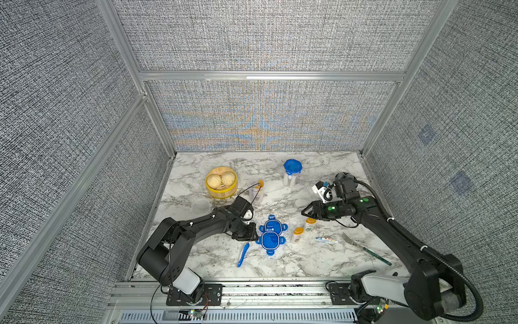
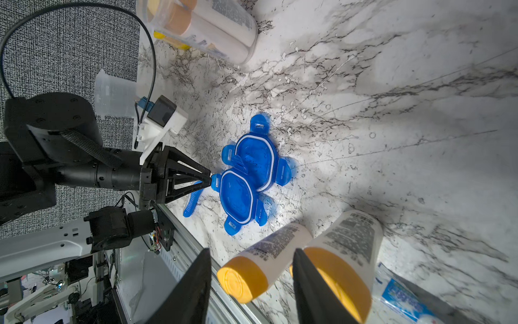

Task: Pack away toiletry kits
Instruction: Pick up the lid from the center of the board.

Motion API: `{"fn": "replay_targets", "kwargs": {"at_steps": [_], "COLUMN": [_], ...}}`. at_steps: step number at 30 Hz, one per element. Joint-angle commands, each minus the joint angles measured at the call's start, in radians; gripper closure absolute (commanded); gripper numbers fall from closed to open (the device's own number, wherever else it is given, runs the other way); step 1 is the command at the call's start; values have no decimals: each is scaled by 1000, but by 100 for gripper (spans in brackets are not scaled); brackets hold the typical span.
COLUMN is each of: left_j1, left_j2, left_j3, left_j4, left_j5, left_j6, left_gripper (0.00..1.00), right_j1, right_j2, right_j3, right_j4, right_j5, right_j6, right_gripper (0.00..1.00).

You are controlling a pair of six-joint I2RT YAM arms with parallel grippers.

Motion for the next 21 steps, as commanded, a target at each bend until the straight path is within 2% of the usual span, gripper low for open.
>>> {"fn": "replay_targets", "kwargs": {"at_steps": [1,21], "left_j1": [-1,-1], "left_j2": [12,50], "left_j3": [1,2], "left_j4": [1,44], "left_j5": [25,55], "left_j6": [19,27], "left_gripper": [74,75], "right_j1": [-4,-14], "right_j2": [5,8], "right_j3": [0,11], "right_j4": [-10,-41], "right_j5": [-31,-17], "right_j6": [-21,-50], "right_gripper": [50,50]}}
